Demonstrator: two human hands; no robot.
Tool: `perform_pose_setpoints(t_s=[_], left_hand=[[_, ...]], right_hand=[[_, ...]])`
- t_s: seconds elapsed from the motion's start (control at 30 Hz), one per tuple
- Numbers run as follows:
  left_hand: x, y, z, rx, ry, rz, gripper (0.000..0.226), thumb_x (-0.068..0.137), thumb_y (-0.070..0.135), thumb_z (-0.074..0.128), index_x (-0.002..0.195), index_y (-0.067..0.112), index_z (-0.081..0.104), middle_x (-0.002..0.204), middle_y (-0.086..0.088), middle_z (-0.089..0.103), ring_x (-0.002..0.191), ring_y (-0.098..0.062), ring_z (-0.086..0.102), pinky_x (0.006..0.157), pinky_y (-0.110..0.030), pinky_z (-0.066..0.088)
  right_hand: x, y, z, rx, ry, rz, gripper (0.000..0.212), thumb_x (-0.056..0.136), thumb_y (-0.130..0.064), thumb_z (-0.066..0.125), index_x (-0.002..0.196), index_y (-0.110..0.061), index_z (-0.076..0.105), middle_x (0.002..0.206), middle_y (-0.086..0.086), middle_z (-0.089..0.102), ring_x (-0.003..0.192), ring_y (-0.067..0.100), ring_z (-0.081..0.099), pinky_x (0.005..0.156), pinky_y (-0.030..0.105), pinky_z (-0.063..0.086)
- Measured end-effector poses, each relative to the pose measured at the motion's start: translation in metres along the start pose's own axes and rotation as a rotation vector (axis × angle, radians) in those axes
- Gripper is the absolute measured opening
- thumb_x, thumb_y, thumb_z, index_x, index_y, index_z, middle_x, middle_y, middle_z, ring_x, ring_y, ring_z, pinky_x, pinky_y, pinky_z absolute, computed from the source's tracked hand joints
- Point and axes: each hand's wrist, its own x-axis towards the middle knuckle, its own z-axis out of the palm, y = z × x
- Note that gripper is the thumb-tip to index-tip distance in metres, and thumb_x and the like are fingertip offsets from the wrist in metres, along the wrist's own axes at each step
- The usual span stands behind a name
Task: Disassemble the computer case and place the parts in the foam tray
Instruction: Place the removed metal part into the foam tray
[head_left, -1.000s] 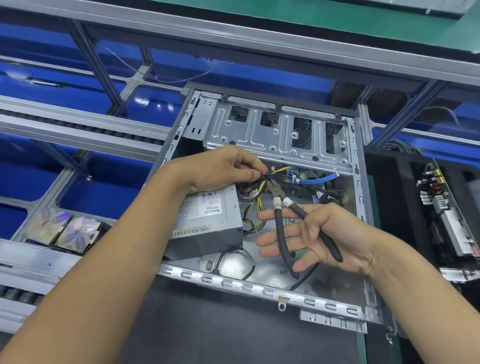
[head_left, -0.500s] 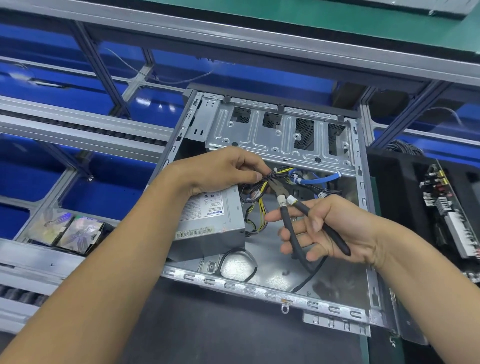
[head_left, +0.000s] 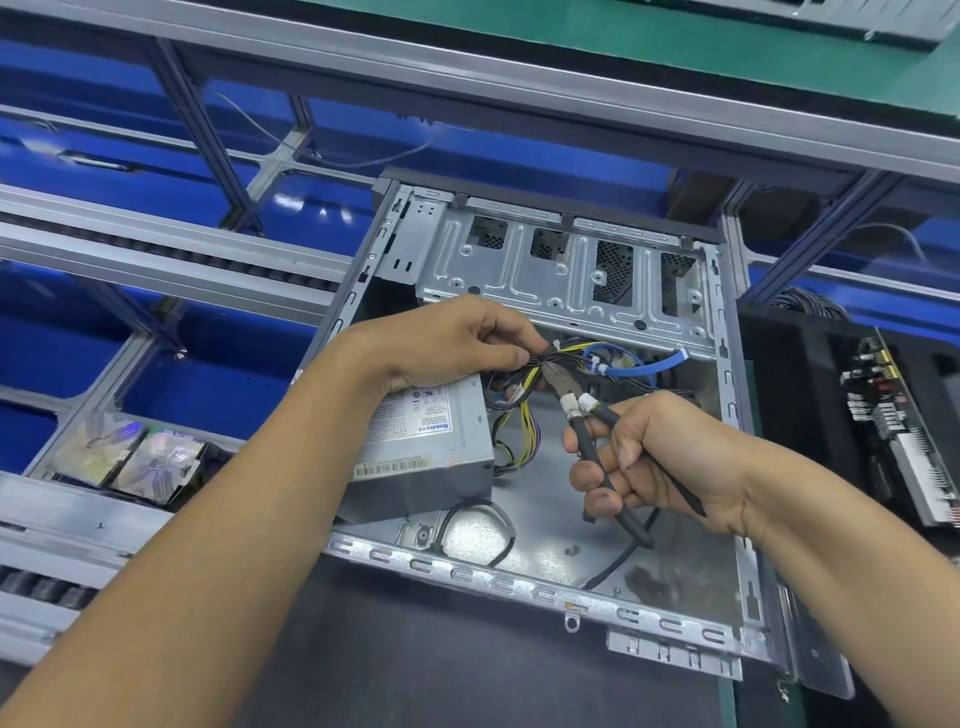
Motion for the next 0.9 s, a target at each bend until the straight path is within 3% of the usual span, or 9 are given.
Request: perform_pose_setpoints(t_s=[0.1,0.2,0.3,0.4,0.53,0.7,0.77,0.9], left_hand=[[0.0,-0.001,-0.001,0.003,-0.004,0.006,0.021,0.104,0.017,0.06,0.12,0.021,0.073,0.107,-0.008,0.076,0.097,-0.021,0.069,0.097,-0.035,0.054],[0.001,-0.002,0.0,-0.007,-0.007,-0.004,0.02,0.104,0.017,0.06,0.118,0.022,0.073,0.09,0.006,0.076,0.087,-0.007,0.066,0.086,-0.024,0.054],[0.001,-0.003,0.001,-0.023,-0.002,-0.001,0.019,0.103,0.014,0.06,0.117,0.018,0.072,0.081,0.009,0.072,0.079,-0.005,0.063,0.079,-0.015,0.051],[0.002,-0.003,0.002,-0.024,0.002,0.009,0.018,0.103,0.014,0.061,0.116,0.019,0.072,0.09,-0.002,0.077,0.084,-0.011,0.068,0.087,-0.026,0.056],[0.004,-0.004,0.005,-0.041,0.029,0.029,0.015,0.099,0.015,0.067,0.108,0.024,0.075,0.094,-0.007,0.078,0.086,-0.012,0.07,0.091,-0.032,0.057],[0.003,-0.003,0.006,-0.032,0.035,0.049,0.017,0.098,0.015,0.069,0.106,0.028,0.075,0.096,-0.001,0.078,0.094,-0.019,0.074,0.095,-0.028,0.055],[0.002,-0.002,0.006,-0.031,0.031,0.051,0.017,0.098,0.014,0.069,0.105,0.028,0.076,0.095,0.0,0.078,0.091,-0.013,0.073,0.092,-0.026,0.055],[0.001,-0.001,0.006,-0.034,0.035,0.046,0.016,0.098,0.013,0.068,0.106,0.024,0.076,0.095,-0.002,0.078,0.093,-0.019,0.074,0.091,-0.026,0.056]], right_hand=[[0.002,0.002,0.0,-0.009,0.01,-0.006,0.042,0.055,-0.002,0.034,0.093,-0.006,0.052,0.062,0.01,0.053,0.049,0.024,0.048,0.057,0.032,0.038],[0.003,0.004,0.001,-0.008,0.015,-0.006,0.044,0.052,-0.005,0.036,0.092,-0.006,0.053,0.064,0.01,0.053,0.05,0.025,0.048,0.055,0.029,0.04],[0.003,0.004,0.001,-0.003,0.033,-0.03,0.052,0.039,-0.012,0.045,0.089,-0.007,0.055,0.075,0.013,0.052,0.057,0.027,0.048,0.058,0.032,0.038],[0.0,0.001,-0.001,-0.095,0.022,-0.001,0.054,0.049,-0.006,0.037,0.098,-0.003,0.06,0.071,0.013,0.065,0.055,0.028,0.063,0.054,0.027,0.044],[-0.008,-0.013,-0.008,-0.106,-0.046,0.103,0.067,0.061,0.003,0.029,0.117,0.0,0.064,0.097,0.024,0.076,0.078,0.033,0.077,0.045,0.02,0.049],[-0.013,-0.027,-0.013,0.001,-0.128,0.193,0.073,0.062,0.009,0.026,0.129,0.006,0.054,0.112,0.033,0.07,0.101,0.046,0.072,0.053,0.035,0.062],[-0.013,-0.029,-0.015,0.031,-0.133,0.217,0.072,0.062,0.009,0.025,0.128,0.007,0.055,0.112,0.034,0.07,0.101,0.047,0.072,0.052,0.036,0.062],[-0.012,-0.032,-0.016,0.167,-0.184,0.257,0.069,0.061,0.011,0.027,0.117,0.011,0.067,0.114,0.036,0.068,0.101,0.049,0.071,0.051,0.039,0.062]])
